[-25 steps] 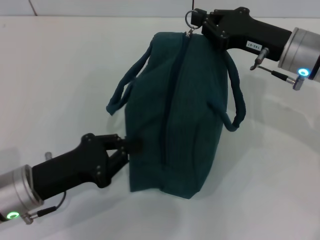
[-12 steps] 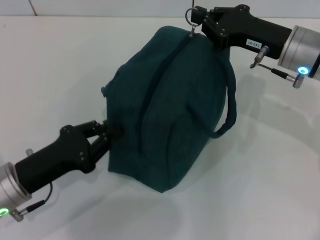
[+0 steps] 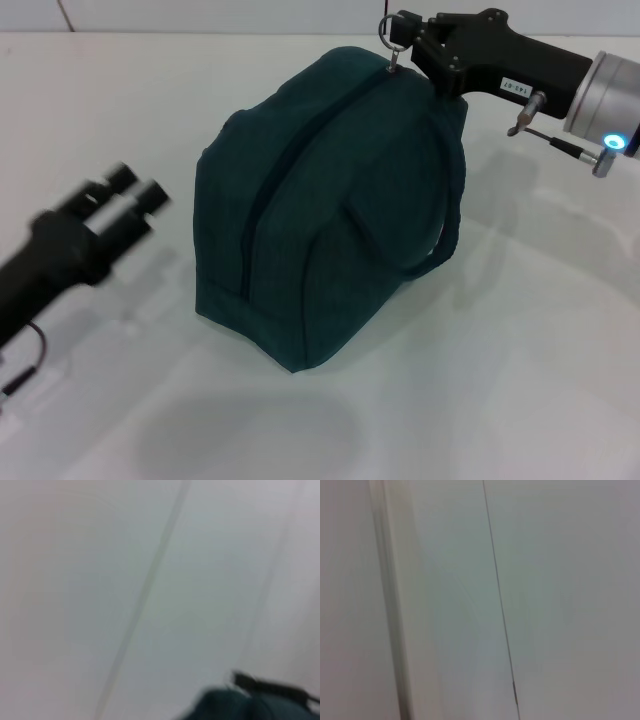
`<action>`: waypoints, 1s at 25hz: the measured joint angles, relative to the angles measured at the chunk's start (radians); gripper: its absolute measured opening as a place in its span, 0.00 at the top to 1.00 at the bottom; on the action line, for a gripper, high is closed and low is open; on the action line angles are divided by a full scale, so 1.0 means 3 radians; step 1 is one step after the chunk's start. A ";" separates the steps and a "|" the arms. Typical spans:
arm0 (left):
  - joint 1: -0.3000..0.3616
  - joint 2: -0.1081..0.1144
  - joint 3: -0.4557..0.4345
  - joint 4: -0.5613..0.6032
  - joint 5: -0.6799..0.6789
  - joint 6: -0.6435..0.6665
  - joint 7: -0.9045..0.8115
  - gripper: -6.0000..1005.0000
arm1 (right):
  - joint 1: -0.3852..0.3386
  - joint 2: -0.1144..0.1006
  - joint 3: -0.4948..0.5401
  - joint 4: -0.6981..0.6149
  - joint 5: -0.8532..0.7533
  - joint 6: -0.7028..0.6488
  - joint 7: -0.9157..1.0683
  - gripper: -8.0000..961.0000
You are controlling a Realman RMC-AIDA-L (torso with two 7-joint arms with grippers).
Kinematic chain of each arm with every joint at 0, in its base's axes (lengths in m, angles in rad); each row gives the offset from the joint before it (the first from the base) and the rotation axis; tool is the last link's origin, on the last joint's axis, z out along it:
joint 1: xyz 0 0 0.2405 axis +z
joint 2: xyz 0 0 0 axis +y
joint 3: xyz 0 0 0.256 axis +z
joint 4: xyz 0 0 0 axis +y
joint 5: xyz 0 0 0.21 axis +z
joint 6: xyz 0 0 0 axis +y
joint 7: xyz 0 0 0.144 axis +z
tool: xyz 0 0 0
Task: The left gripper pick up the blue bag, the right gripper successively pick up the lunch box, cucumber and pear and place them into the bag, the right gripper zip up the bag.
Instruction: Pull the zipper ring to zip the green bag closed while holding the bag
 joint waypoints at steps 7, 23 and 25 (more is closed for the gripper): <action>-0.0066 0.0074 -0.0007 0.0250 -0.0393 -0.0021 -0.0483 0.28 | -0.0013 -0.0003 0.0001 0.0003 -0.0001 -0.0033 0.0000 0.91; -0.1005 0.0486 0.0039 0.1843 0.0703 -0.0389 -0.2845 0.13 | -0.0151 -0.0011 0.0135 -0.0054 -0.0005 -0.0213 -0.0039 0.91; -0.1071 0.0497 0.0082 0.2097 0.0889 -0.0353 -0.3116 0.13 | -0.0153 -0.0013 0.0137 -0.0059 -0.0005 -0.0218 -0.0046 0.91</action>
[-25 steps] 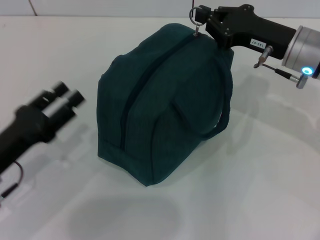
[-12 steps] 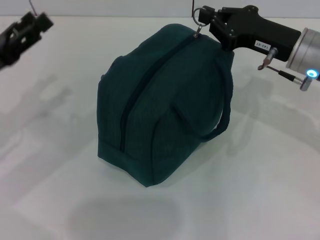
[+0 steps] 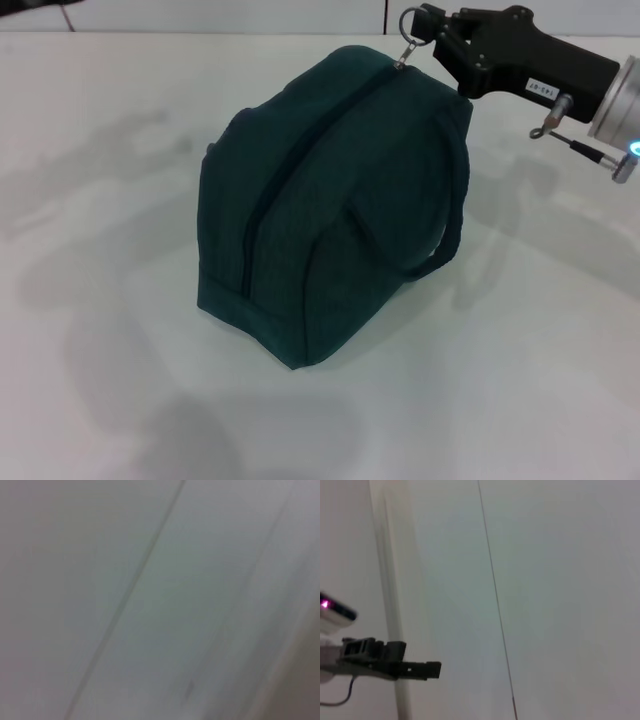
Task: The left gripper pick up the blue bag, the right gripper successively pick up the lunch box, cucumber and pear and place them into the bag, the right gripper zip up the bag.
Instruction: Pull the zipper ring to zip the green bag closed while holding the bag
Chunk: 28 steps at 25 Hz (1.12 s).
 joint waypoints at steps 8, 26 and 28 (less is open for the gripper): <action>0.0024 -0.0148 0.0547 0.1673 0.0575 0.0098 -0.1080 0.13 | -0.0008 -0.0001 0.0000 0.0001 0.0003 -0.0030 -0.0015 0.90; 0.0331 -0.0504 0.2063 0.3297 0.2119 -0.0315 -0.2448 0.14 | -0.0025 0.0005 -0.0001 -0.0002 0.0010 -0.0046 -0.0041 0.90; 0.0391 -0.0506 0.2181 0.3285 0.2198 -0.0419 -0.2491 0.14 | -0.0025 0.0007 -0.0001 0.0001 0.0010 -0.0052 -0.0041 0.90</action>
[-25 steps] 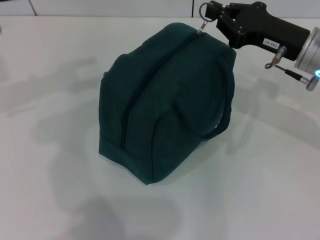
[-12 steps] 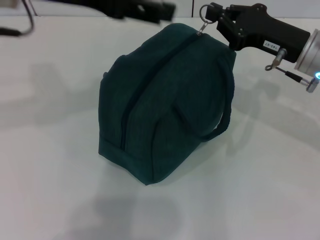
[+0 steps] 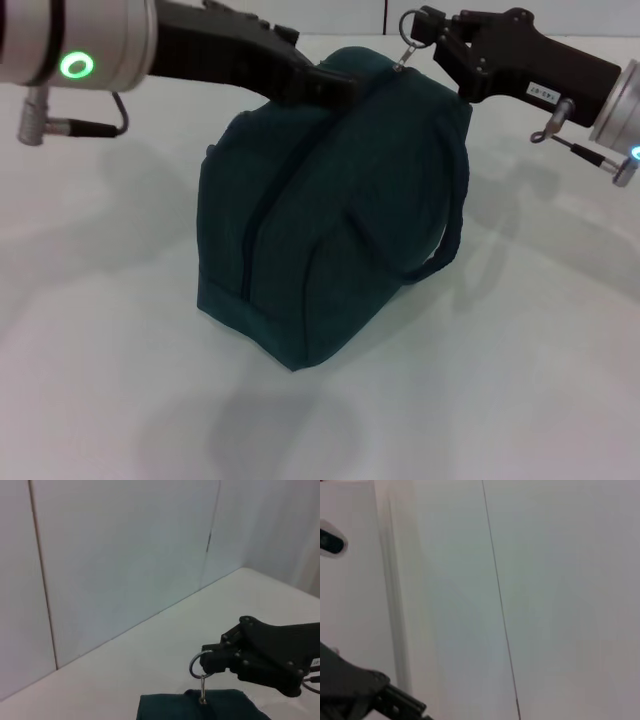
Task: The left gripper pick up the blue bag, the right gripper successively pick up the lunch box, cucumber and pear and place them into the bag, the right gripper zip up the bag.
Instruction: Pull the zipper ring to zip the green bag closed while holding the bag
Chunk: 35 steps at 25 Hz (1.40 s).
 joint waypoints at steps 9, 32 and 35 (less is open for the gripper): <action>0.0151 -0.0003 0.0311 -0.0021 0.0062 -0.0168 -0.0031 0.14 | 0.0000 -0.0003 0.0000 0.0006 0.0000 -0.0033 0.0000 0.89; 0.0280 -0.0005 0.0691 -0.0150 0.0424 -0.0507 -0.0028 0.21 | 0.0000 -0.0003 0.0000 0.0020 -0.0008 -0.0030 0.0000 0.89; 0.0286 0.0000 0.0719 -0.0192 0.0426 -0.0517 -0.0013 0.23 | -0.0003 -0.0003 0.0000 0.0020 -0.0011 -0.0031 0.0000 0.89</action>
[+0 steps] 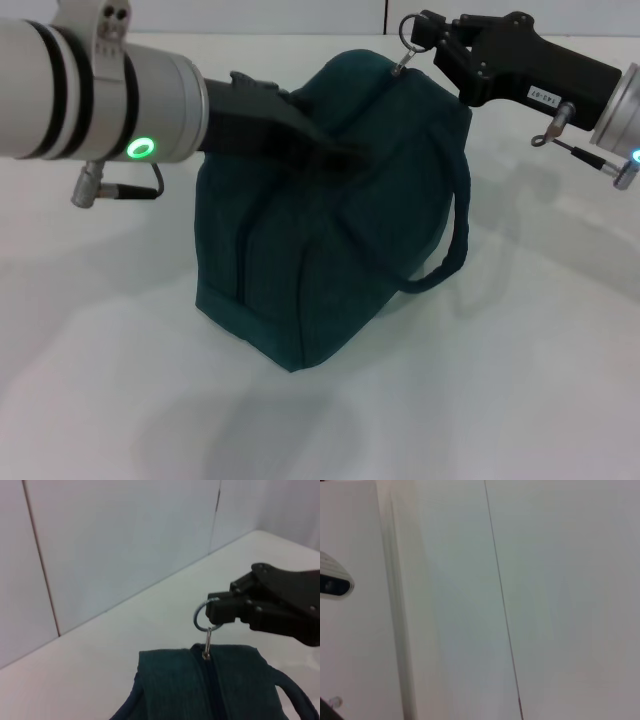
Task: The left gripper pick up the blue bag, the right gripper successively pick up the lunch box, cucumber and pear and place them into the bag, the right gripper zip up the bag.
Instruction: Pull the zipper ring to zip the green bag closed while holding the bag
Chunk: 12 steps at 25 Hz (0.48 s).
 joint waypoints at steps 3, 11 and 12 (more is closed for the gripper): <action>0.0001 0.0007 0.0038 -0.0027 0.0001 0.0016 0.0087 0.25 | -0.0003 0.0000 0.0000 0.0000 -0.0004 -0.0002 0.0000 0.89; 0.0009 0.0009 0.0050 -0.0052 0.0001 0.0028 0.0136 0.42 | -0.0007 0.0000 0.0000 0.0000 -0.0005 -0.0004 0.0000 0.88; 0.0010 0.0009 0.0050 -0.0056 0.0001 0.0028 0.0136 0.44 | -0.0007 0.0000 0.0000 0.0000 -0.0005 -0.0005 0.0000 0.88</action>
